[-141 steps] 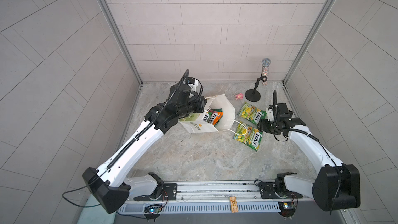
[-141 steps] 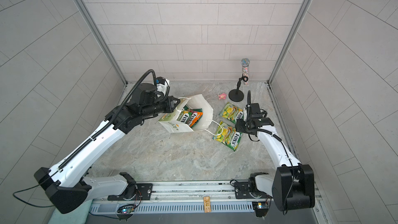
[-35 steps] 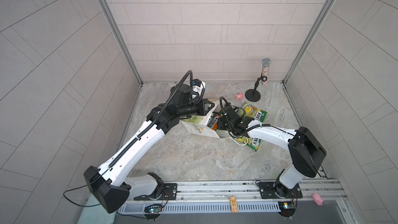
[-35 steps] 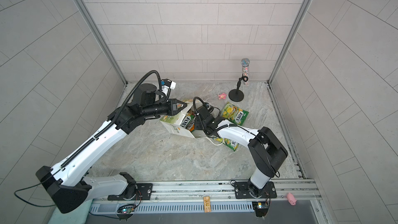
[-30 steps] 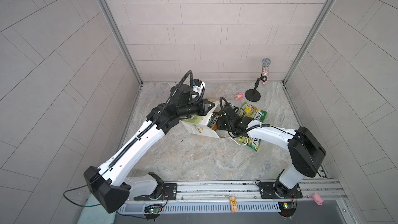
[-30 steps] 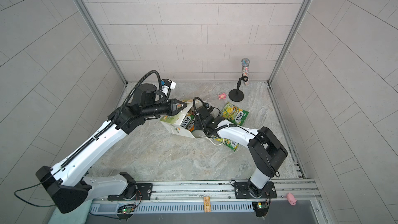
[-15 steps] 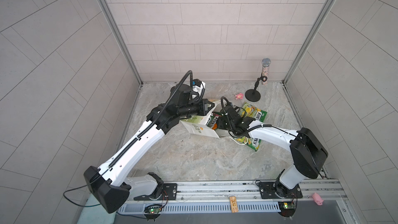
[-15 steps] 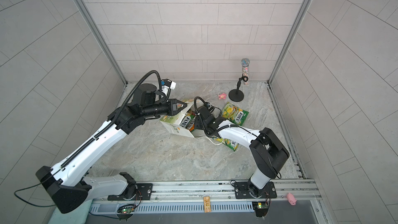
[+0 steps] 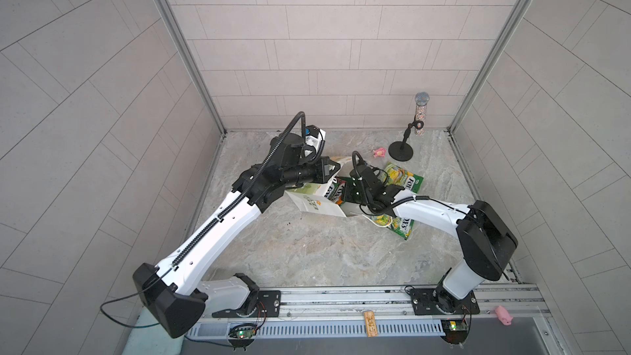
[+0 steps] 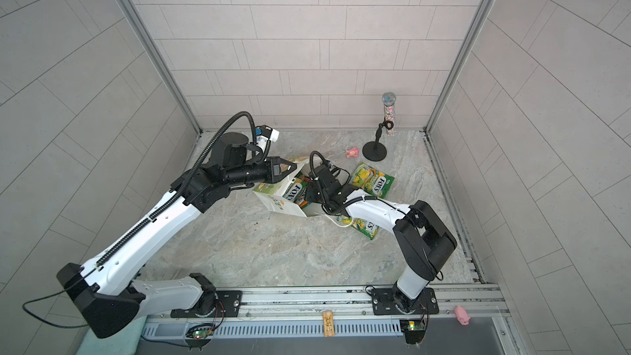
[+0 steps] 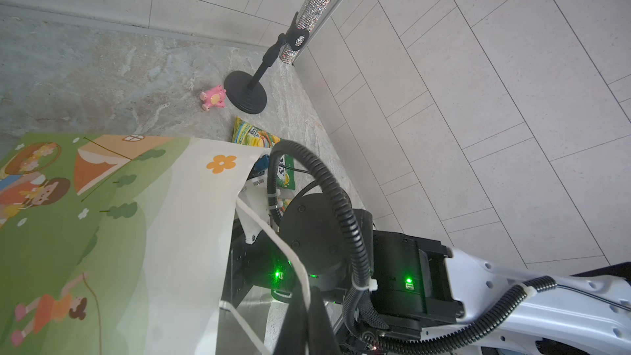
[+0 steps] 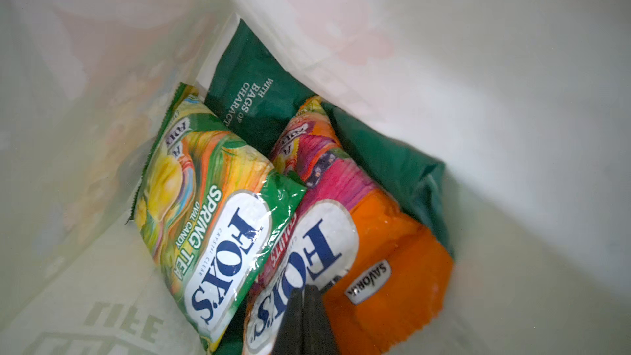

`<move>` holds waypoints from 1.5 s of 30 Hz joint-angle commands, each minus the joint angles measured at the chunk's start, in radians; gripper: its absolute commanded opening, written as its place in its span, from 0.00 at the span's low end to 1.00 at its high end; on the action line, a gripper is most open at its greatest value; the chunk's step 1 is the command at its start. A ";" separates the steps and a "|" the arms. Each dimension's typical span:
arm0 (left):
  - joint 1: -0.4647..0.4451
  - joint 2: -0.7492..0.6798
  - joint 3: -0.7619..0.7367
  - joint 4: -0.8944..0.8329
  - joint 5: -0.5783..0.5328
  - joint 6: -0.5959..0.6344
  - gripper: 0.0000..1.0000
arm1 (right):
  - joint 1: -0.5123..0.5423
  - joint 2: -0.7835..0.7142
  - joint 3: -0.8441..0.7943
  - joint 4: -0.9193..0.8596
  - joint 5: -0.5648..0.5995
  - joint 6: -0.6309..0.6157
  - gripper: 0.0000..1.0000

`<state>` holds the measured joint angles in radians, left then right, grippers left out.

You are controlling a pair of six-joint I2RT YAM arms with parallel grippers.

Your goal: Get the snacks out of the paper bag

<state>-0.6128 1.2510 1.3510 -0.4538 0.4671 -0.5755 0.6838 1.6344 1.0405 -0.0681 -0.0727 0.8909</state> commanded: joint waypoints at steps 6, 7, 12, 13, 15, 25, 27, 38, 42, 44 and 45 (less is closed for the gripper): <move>0.002 -0.007 -0.010 0.017 0.004 0.009 0.00 | -0.013 -0.127 -0.048 0.019 0.032 -0.024 0.17; 0.002 -0.009 -0.010 0.017 0.003 0.009 0.00 | -0.013 -0.141 -0.050 -0.005 0.041 -0.024 0.20; 0.002 -0.016 -0.011 0.017 -0.014 0.009 0.00 | -0.013 -0.183 -0.069 -0.064 -0.018 -0.064 0.23; 0.002 -0.016 -0.011 0.014 -0.015 0.009 0.00 | -0.013 -0.193 -0.075 -0.063 -0.045 -0.076 0.23; 0.002 -0.017 -0.012 0.014 -0.020 0.009 0.00 | -0.013 -0.206 -0.089 -0.065 -0.091 -0.094 0.23; 0.002 -0.017 -0.010 0.021 -0.033 0.003 0.00 | -0.014 -0.182 -0.081 -0.078 -0.267 -0.161 0.23; 0.002 -0.016 -0.008 0.021 -0.031 0.003 0.00 | -0.014 -0.172 -0.073 -0.099 -0.241 -0.155 0.23; 0.002 -0.010 -0.006 0.020 0.008 0.005 0.00 | -0.014 -0.129 -0.067 -0.156 -0.005 -0.038 0.34; 0.002 -0.008 -0.009 0.020 0.019 0.004 0.00 | -0.014 -0.104 -0.050 -0.156 0.029 -0.013 0.36; 0.002 -0.006 -0.009 0.020 0.023 0.003 0.00 | -0.015 -0.095 -0.045 -0.155 0.040 -0.004 0.36; 0.002 -0.006 -0.009 0.020 0.024 0.003 0.00 | -0.015 -0.091 -0.042 -0.152 0.044 0.004 0.36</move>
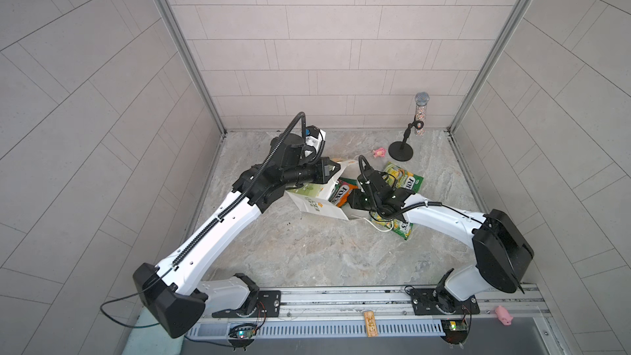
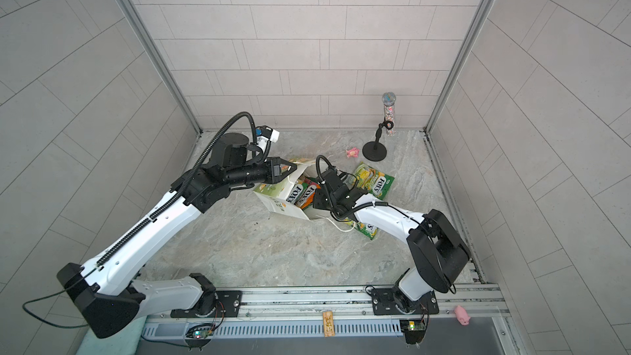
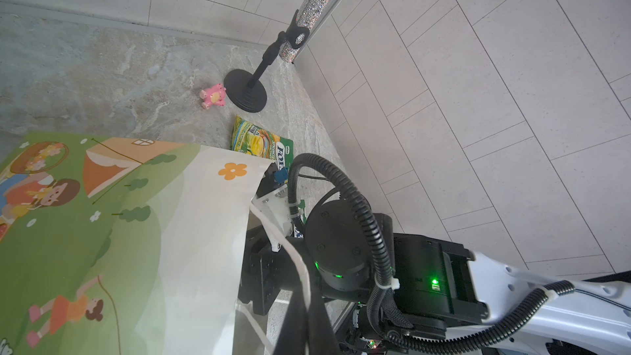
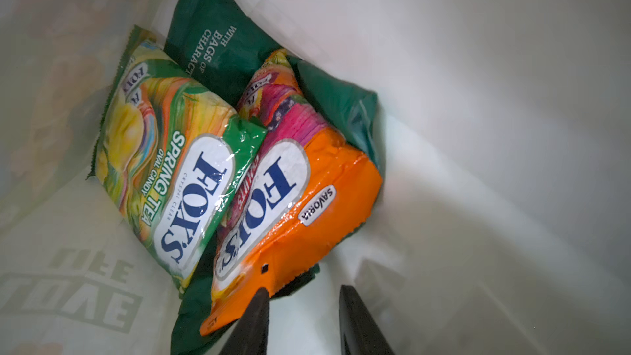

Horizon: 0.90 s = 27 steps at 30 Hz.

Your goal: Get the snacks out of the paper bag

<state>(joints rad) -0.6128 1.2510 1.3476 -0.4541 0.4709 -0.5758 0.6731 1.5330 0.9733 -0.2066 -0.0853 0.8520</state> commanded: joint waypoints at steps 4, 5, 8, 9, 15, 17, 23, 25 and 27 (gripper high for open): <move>0.002 -0.005 -0.008 0.020 0.023 0.004 0.00 | -0.006 0.018 0.028 0.004 0.053 0.053 0.35; 0.001 -0.006 -0.008 0.020 0.025 0.004 0.00 | -0.007 0.017 0.028 0.008 0.054 0.056 0.34; 0.001 -0.004 -0.009 0.020 0.029 0.004 0.00 | -0.009 0.008 0.021 0.021 0.056 0.064 0.32; 0.001 -0.004 -0.010 0.020 0.029 0.004 0.00 | -0.009 0.002 0.017 0.030 0.056 0.064 0.31; 0.001 -0.005 -0.010 0.020 0.031 0.004 0.00 | -0.017 -0.020 0.002 0.049 0.076 0.070 0.29; 0.001 -0.006 -0.010 0.020 0.031 0.003 0.00 | -0.021 -0.019 0.000 0.048 0.078 0.071 0.28; 0.001 -0.007 -0.014 0.019 0.032 0.005 0.00 | -0.039 -0.014 0.003 0.056 0.075 0.071 0.22; 0.001 -0.008 -0.013 0.020 0.032 0.005 0.00 | -0.044 -0.009 0.008 0.056 0.073 0.071 0.22; 0.000 -0.007 -0.014 0.020 0.034 0.005 0.00 | -0.049 0.000 0.013 0.056 0.070 0.071 0.22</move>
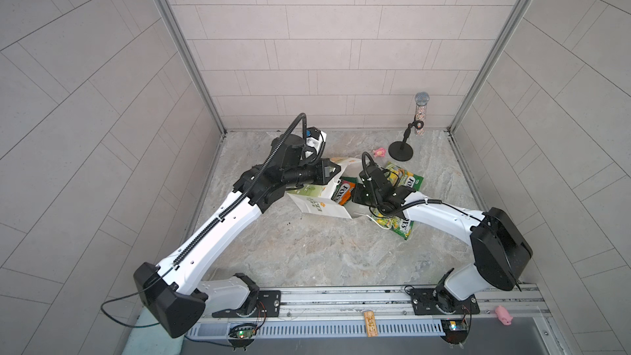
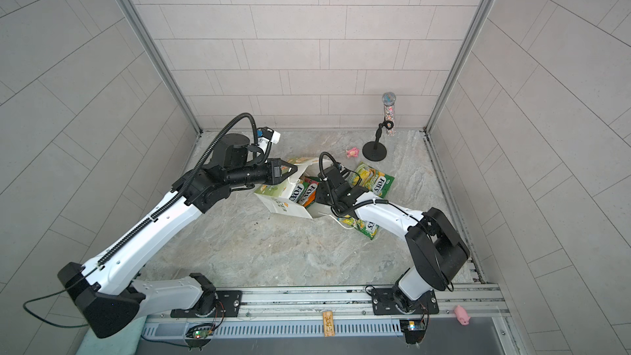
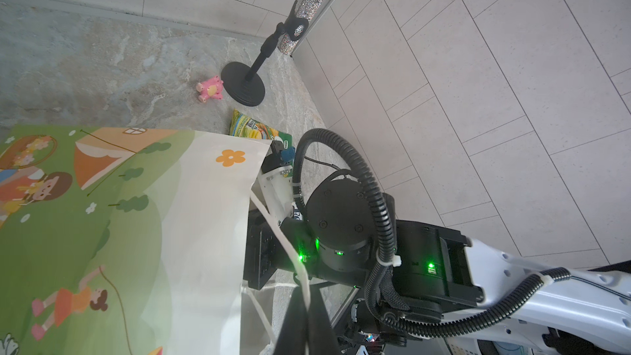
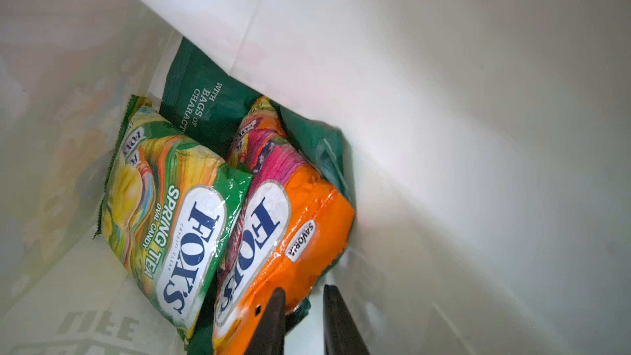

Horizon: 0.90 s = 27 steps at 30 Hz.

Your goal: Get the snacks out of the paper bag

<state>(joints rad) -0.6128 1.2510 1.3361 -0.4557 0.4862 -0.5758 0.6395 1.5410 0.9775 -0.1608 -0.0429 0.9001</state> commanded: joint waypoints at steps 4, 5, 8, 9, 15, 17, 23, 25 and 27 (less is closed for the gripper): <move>-0.001 -0.008 -0.002 0.022 0.020 0.006 0.00 | -0.023 0.009 0.014 0.023 0.004 0.029 0.23; -0.001 -0.007 -0.003 0.022 0.021 0.007 0.00 | -0.024 0.013 0.013 0.043 -0.008 0.031 0.23; -0.001 -0.005 -0.003 0.021 0.023 0.006 0.00 | -0.024 0.022 0.014 0.071 -0.031 0.037 0.25; -0.001 -0.006 -0.003 0.022 0.025 0.007 0.00 | -0.024 0.025 0.011 0.088 -0.043 0.038 0.27; -0.002 -0.004 -0.002 0.021 0.028 0.005 0.00 | -0.024 0.057 0.022 0.106 -0.080 0.045 0.33; -0.002 -0.004 -0.003 0.022 0.028 0.005 0.00 | -0.024 0.074 0.031 0.099 -0.093 0.044 0.34; -0.003 -0.002 -0.001 0.021 0.028 0.005 0.00 | -0.023 0.122 0.044 0.130 -0.158 0.041 0.30; -0.004 -0.002 0.000 0.022 0.026 0.005 0.00 | -0.023 0.120 0.044 0.141 -0.172 0.039 0.16; -0.004 -0.002 0.001 0.020 0.025 0.007 0.00 | -0.023 0.100 0.041 0.153 -0.185 0.025 0.00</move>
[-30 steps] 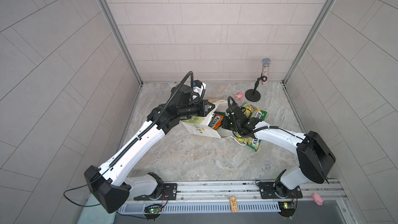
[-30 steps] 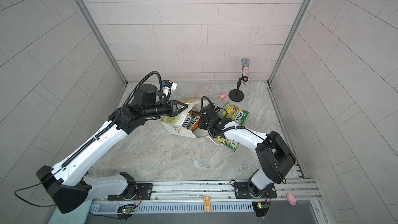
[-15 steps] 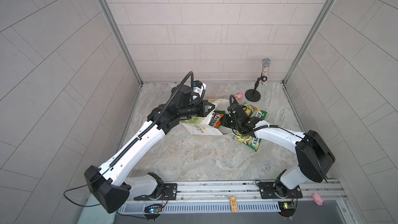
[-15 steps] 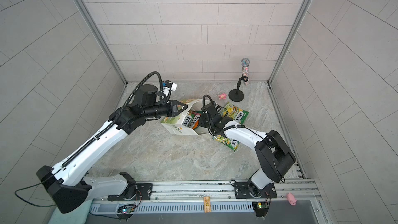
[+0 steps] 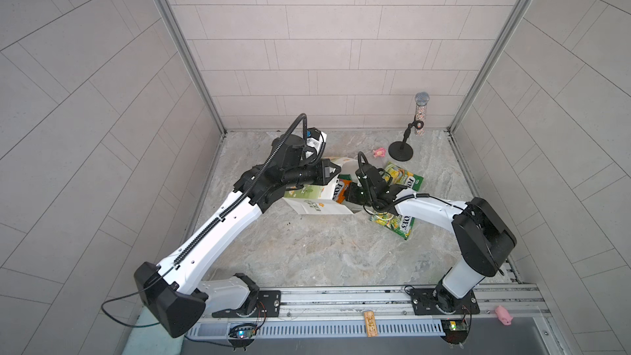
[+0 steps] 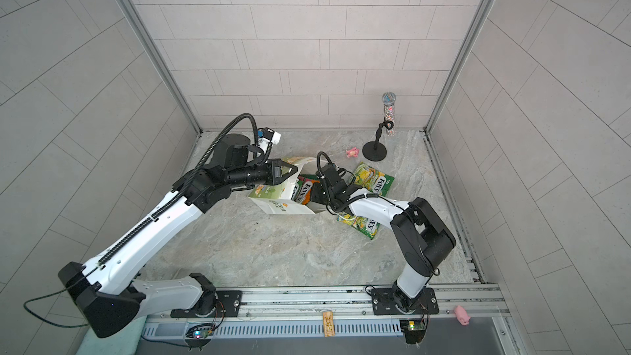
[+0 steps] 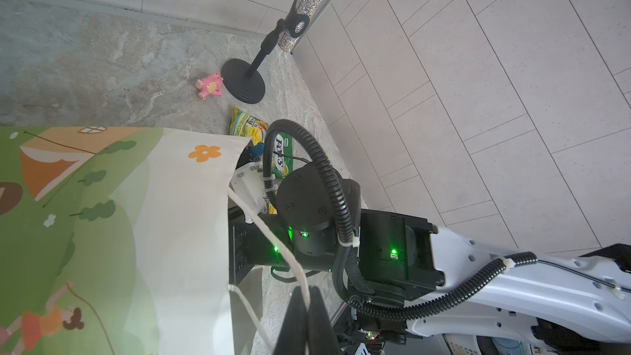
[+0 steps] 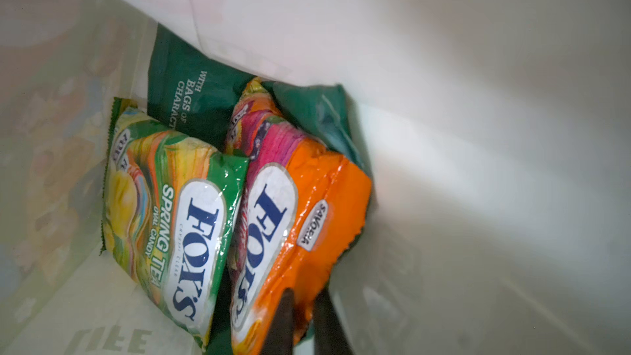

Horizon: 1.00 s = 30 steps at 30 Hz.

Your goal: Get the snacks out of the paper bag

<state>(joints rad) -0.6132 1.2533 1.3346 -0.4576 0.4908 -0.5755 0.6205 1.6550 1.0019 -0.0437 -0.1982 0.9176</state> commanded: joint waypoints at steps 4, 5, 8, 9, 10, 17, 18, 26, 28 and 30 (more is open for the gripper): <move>-0.004 -0.003 0.003 0.017 0.018 0.011 0.00 | -0.005 -0.077 0.010 0.028 -0.035 -0.026 0.00; -0.003 0.000 0.003 0.015 0.018 0.011 0.00 | -0.005 -0.097 0.004 0.024 -0.033 -0.032 0.00; -0.003 0.000 0.003 0.008 0.013 0.015 0.00 | -0.013 -0.146 -0.023 0.025 -0.041 -0.038 0.00; -0.004 0.000 0.003 0.007 0.011 0.017 0.00 | -0.017 -0.160 -0.034 0.028 -0.050 -0.036 0.00; -0.003 -0.001 0.003 0.004 0.011 0.020 0.00 | -0.021 -0.172 -0.046 0.041 -0.062 -0.036 0.00; -0.004 0.000 0.004 -0.007 0.000 0.025 0.00 | -0.045 -0.258 -0.142 0.150 -0.103 -0.049 0.00; -0.004 0.000 0.003 -0.007 0.000 0.026 0.00 | -0.046 -0.266 -0.147 0.140 -0.086 -0.055 0.00; -0.003 -0.001 0.003 -0.007 0.000 0.023 0.00 | -0.047 -0.229 -0.132 0.028 -0.011 -0.068 0.10; -0.003 0.001 0.003 -0.007 0.002 0.023 0.00 | -0.047 -0.200 -0.124 0.028 -0.024 -0.071 0.16; -0.004 0.002 0.005 -0.006 0.003 0.022 0.00 | -0.046 -0.172 -0.113 0.025 -0.038 -0.072 0.20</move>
<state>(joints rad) -0.6136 1.2537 1.3346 -0.4690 0.4892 -0.5674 0.5747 1.4490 0.8684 0.0090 -0.2424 0.8536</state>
